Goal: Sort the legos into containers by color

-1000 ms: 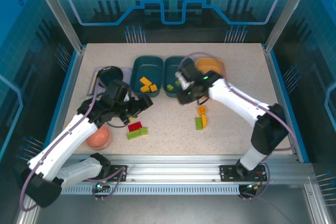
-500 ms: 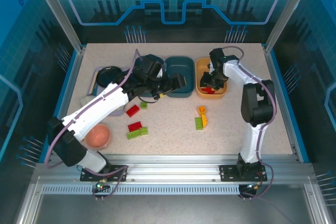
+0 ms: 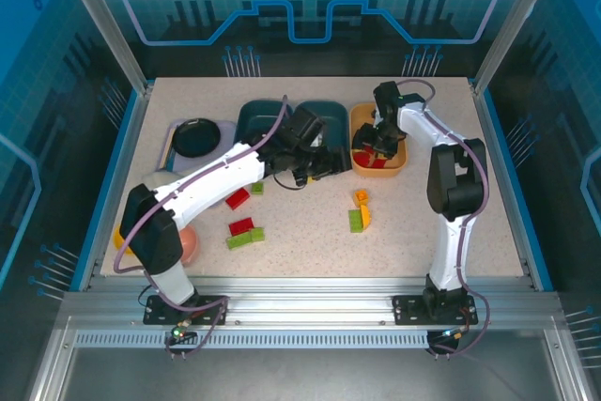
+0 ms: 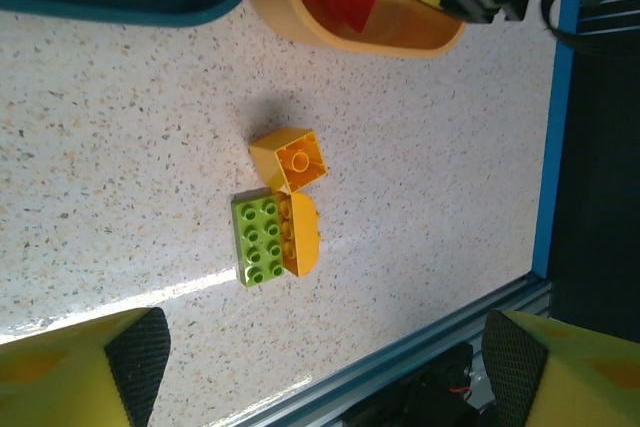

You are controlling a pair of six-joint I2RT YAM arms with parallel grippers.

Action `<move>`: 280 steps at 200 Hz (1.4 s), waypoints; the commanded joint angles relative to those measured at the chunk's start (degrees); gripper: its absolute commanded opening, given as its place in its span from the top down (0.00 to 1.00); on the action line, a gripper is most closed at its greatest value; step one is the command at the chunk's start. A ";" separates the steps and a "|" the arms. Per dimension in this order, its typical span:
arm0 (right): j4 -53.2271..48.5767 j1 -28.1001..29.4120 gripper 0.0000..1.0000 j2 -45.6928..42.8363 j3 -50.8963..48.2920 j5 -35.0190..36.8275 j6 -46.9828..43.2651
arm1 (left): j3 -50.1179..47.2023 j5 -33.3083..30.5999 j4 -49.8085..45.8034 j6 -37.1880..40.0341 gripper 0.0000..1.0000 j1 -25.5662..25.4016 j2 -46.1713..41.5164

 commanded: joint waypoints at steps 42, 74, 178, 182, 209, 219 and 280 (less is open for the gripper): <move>-1.79 0.96 0.36 -24.28 -8.34 7.69 0.71 | 8.48 1.44 -8.26 -3.43 0.20 -1.96 10.73; -3.33 5.00 0.34 -39.34 -19.17 10.92 1.47 | 14.83 1.26 -11.78 -5.58 0.19 -3.53 18.84; -10.73 13.83 0.27 -65.41 -39.75 9.41 8.37 | 32.83 0.35 -17.00 -7.60 0.21 -5.95 37.94; -10.82 13.84 0.27 -65.55 -39.74 9.52 8.44 | 33.00 0.26 -17.09 -7.51 0.23 -5.95 38.30; -11.09 13.93 0.27 -65.74 -39.30 9.86 8.29 | 34.40 0.11 -18.72 -7.28 0.32 -5.96 40.73; -10.94 13.86 0.27 -65.66 -39.32 9.97 8.27 | 34.50 0.32 -18.51 -7.28 0.35 -5.95 41.13; -9.71 14.02 0.29 -65.57 -39.45 8.62 7.29 | 34.55 -3.20 -19.21 -5.22 0.72 -5.95 39.07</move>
